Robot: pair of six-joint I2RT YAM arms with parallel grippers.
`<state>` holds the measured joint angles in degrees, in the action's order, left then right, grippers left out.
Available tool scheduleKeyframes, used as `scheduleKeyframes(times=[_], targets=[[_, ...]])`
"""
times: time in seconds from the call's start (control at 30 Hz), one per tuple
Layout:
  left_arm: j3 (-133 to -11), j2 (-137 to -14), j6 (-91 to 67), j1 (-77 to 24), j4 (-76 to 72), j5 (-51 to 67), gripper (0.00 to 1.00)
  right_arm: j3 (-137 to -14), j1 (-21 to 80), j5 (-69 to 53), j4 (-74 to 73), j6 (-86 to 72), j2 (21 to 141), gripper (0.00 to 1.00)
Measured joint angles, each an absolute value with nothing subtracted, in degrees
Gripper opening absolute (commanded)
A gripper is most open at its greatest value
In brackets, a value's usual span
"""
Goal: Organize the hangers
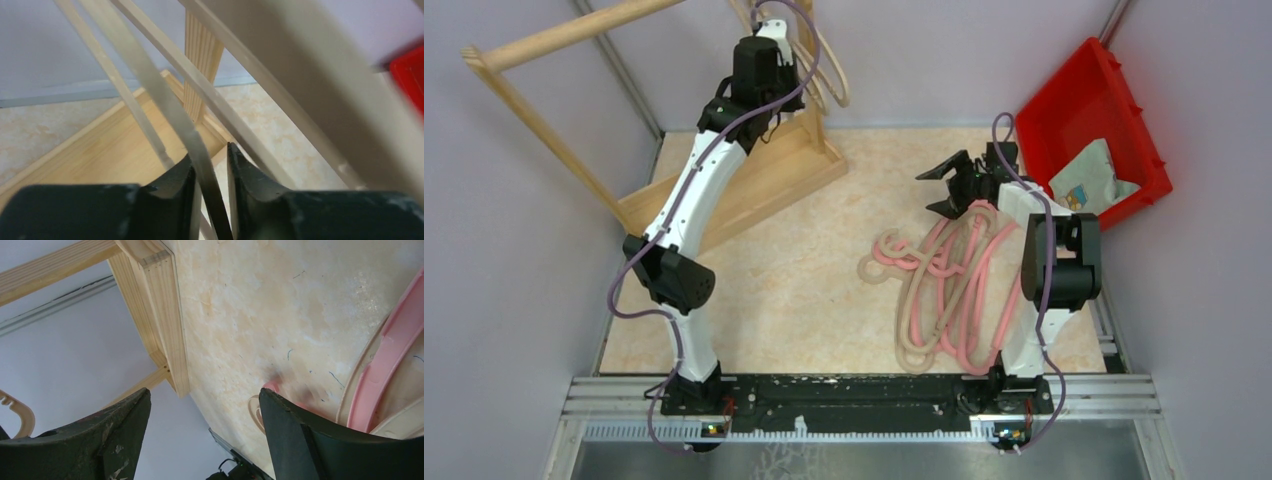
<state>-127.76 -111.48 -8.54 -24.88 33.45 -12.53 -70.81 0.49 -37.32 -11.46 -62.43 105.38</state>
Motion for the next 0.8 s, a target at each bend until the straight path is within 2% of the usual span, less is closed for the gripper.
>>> scheduleKeyframes(times=[0.37, 0.8], targets=[[-122.6, -106.7, -7.4, -25.4, 34.4, -8.3, 0.62, -70.8, 0.5, -37.2, -12.3, -61.4, 105.4, 0.80], [-119.9, -98.7, -6.8, -25.4, 34.3, -5.2, 0.84, -70.8, 0.5, -36.5, -13.8, -59.7, 105.4, 0.80]])
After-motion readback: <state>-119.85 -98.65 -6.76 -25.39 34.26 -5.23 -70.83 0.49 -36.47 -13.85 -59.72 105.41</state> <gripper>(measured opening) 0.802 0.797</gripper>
